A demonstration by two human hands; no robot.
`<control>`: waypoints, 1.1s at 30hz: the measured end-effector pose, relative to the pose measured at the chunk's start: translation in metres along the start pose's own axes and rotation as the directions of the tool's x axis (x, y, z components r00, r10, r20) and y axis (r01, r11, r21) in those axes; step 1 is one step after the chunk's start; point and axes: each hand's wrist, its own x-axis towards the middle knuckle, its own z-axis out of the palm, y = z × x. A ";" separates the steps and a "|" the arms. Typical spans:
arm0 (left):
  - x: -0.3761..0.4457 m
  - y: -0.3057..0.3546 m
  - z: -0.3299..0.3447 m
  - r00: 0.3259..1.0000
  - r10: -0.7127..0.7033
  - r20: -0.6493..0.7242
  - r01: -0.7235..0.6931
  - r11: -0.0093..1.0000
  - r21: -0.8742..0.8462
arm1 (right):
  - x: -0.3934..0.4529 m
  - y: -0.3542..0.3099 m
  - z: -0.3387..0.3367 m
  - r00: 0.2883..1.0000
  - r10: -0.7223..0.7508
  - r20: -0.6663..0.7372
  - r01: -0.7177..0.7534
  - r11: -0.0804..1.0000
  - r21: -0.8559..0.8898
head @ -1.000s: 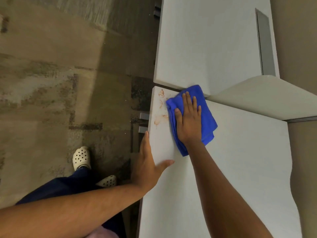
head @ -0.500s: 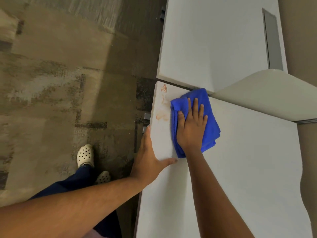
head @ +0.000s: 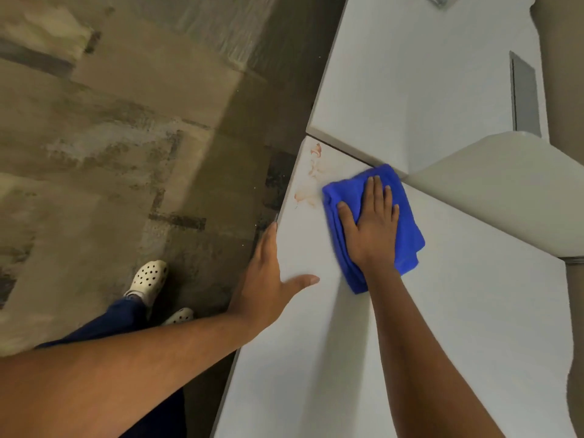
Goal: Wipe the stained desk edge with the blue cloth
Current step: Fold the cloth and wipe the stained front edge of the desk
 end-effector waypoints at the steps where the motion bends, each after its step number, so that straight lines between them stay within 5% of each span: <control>1: 0.001 0.000 0.001 1.000 -0.005 -0.006 0.005 1.000 0.013 | 0.012 -0.013 0.003 1.000 -0.019 -0.005 0.019 1.000 -0.011; 9: 0.001 0.005 0.004 0.998 -0.020 -0.053 0.021 1.000 0.015 | 0.049 -0.077 0.014 0.977 -0.211 -0.016 0.210 0.977 -0.030; 16: -0.036 -0.018 -0.003 1.000 -0.008 -0.024 0.006 0.997 -0.075 | -0.041 -0.021 0.017 0.905 -0.420 0.074 0.415 0.907 0.073; 20: -0.038 -0.022 -0.003 1.000 -0.010 -0.012 0.009 0.997 -0.073 | -0.006 0.003 0.001 0.921 -0.380 0.092 0.381 0.925 0.001; 25: -0.037 -0.024 -0.004 1.000 0.015 0.028 -0.013 0.997 -0.082 | 0.055 -0.069 0.012 0.967 -0.255 0.002 0.255 0.965 -0.054; 29: -0.035 -0.019 -0.003 1.000 0.014 0.015 -0.013 0.994 -0.112 | 0.052 -0.104 0.024 0.958 -0.287 0.000 0.286 0.954 -0.094; 33: -0.034 -0.020 -0.003 0.998 0.063 0.009 -0.062 0.994 -0.091 | 0.029 -0.067 0.016 0.926 -0.377 0.023 0.375 0.925 0.055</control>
